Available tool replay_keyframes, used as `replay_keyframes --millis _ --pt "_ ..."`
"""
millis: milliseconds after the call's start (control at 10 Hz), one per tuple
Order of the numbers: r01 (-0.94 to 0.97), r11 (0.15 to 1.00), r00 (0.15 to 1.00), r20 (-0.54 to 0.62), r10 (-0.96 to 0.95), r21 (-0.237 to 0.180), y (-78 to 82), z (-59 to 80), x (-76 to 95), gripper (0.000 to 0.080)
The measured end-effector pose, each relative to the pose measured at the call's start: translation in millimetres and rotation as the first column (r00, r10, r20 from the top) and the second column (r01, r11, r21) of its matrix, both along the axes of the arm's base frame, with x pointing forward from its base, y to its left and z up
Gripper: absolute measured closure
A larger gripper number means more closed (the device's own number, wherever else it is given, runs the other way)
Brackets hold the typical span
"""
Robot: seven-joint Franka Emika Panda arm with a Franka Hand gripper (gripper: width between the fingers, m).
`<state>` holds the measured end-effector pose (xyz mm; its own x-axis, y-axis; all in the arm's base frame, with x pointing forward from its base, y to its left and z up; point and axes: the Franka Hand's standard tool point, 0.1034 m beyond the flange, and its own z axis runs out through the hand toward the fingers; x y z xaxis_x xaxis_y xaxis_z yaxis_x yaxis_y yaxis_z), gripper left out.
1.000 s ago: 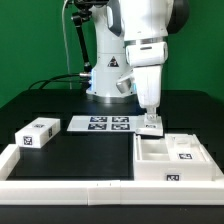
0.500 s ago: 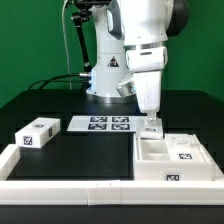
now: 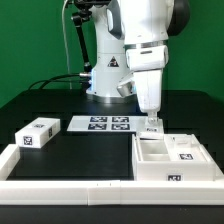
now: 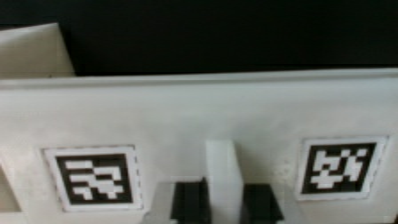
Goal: Assemble cabinet
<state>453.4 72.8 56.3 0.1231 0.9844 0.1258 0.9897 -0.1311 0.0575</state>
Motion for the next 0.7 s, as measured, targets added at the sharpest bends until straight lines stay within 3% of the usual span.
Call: replay_keyframes --millis 700 --pt "0.005 1.0 0.999 0.033 -0.005 0.007 -2.0 2.4 5.9 0.0732"
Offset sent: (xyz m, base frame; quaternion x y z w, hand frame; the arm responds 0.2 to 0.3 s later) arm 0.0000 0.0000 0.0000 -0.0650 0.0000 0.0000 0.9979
